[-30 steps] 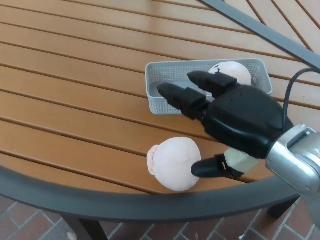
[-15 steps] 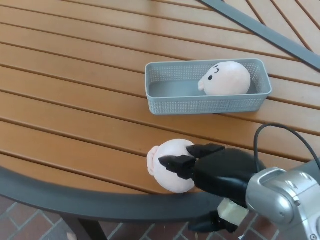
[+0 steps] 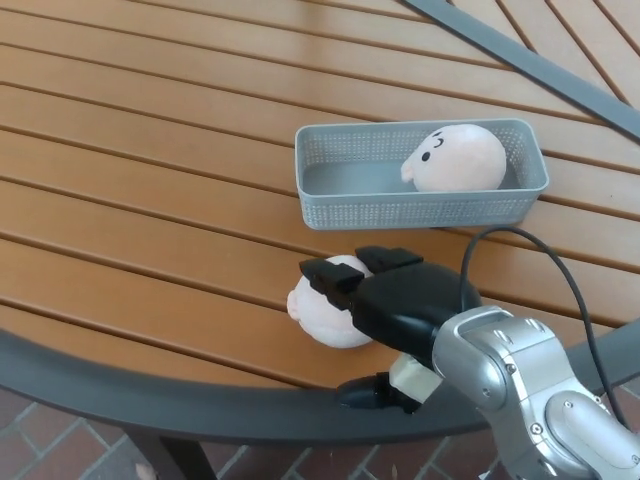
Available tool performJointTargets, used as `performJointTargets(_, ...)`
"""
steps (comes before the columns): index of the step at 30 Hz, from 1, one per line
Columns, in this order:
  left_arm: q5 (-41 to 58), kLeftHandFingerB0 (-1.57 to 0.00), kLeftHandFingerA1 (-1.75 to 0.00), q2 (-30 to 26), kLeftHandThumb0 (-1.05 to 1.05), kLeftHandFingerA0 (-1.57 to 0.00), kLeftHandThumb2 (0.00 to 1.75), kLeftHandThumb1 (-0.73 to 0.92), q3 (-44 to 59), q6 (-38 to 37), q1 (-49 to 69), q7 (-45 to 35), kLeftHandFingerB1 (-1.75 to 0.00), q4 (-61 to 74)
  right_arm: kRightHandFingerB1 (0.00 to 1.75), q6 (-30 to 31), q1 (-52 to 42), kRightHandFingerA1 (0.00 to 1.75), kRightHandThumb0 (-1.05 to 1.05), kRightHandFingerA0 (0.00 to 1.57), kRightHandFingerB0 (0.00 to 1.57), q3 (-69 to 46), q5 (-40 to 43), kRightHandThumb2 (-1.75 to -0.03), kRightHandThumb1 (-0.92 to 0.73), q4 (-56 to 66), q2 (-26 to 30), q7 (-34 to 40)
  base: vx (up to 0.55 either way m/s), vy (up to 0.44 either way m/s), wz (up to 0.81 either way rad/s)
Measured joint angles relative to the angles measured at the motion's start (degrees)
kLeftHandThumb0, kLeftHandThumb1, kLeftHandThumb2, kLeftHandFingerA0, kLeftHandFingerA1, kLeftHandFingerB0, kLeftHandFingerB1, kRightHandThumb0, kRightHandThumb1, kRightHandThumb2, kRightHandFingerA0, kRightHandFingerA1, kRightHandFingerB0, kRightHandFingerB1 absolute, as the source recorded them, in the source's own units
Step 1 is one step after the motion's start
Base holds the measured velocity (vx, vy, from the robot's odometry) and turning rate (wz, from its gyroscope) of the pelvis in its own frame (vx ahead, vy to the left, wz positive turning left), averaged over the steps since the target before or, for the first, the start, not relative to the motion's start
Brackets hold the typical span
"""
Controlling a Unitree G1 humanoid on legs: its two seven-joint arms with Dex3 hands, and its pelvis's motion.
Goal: The robot walks towards a desk kept outside and uses its right hand to pick up two emotional support dumplings one after the other and puts it in a container kept in front of it on the desk
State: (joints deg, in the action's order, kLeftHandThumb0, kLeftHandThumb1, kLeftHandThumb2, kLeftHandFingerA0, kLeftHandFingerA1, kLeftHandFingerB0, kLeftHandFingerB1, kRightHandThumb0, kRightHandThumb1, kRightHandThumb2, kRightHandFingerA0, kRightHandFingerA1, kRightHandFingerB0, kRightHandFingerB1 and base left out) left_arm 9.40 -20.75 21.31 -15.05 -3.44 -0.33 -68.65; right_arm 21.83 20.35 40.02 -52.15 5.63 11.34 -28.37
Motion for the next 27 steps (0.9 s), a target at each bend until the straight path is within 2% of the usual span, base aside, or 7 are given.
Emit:
performJointTargets(9,-0.05,-0.79,-0.80,0.21,-0.24,-0.82,0.56,0.60,-0.03,0.00,0.01,0.10,-0.59,0.01,0.12,-3.02,0.04,0.12,-0.89,0.00,0.13,0.02,-1.55,-0.91,-0.54,-3.88,-0.65,7.28,0.00,0.000,0.00)
performJointTargets(10,-0.05,-0.80,-0.81,0.25,-0.25,-0.83,0.56,0.59,-0.04,0.00,0.01,0.10,-0.59,0.02,0.27,-3.21,0.10,0.25,-0.69,0.00,0.00,0.02,-1.61,-0.87,-0.46,-4.41,-0.78,7.75,0.00,0.000,0.00)
performJointTargets(16,-0.05,-0.80,-0.81,0.37,-0.25,-0.83,0.56,0.59,-0.05,-0.01,-0.01,0.10,-0.59,0.05,0.27,-5.00,0.40,0.25,-0.69,0.00,0.00,0.06,-1.90,-0.87,-0.46,-9.23,-2.27,12.14,0.00,0.000,0.00)
performJointTargets(17,-0.05,-0.78,-0.79,0.38,-0.27,-0.83,0.56,0.57,-0.05,0.00,0.00,0.10,-0.59,0.05,0.36,-5.28,0.40,0.51,-0.21,0.21,0.21,0.05,-1.94,-0.68,-0.59,-9.66,-2.34,12.78,0.00,0.000,0.00)
performJointTargets(24,-0.15,-0.79,-0.81,0.72,-0.20,-0.83,0.57,0.62,-0.21,-0.01,-0.01,0.12,-0.59,0.09,0.41,-6.92,3.67,0.60,-0.17,0.41,0.38,1.14,-3.20,-0.69,-0.58,-18.38,-3.91,19.27,0.00,0.000,0.00)
performJointTargets(25,-0.19,-0.77,-0.80,0.93,-0.23,-0.84,0.57,0.62,-0.27,-0.01,-0.07,0.12,-0.59,0.10,0.43,-7.46,5.08,1.08,-0.21,0.59,0.50,1.48,-3.63,-0.63,-0.56,-21.31,-4.55,21.44,0.00,0.000,0.00)
performJointTargets(27,-0.21,-0.77,-0.80,1.05,-0.23,-0.84,0.57,0.62,-0.31,-0.01,-0.08,0.13,-0.59,0.10,0.43,-8.04,6.25,1.08,-0.21,0.59,0.50,1.88,-3.96,-0.63,-0.56,-24.13,-5.02,23.80,0.00,0.000,0.00)
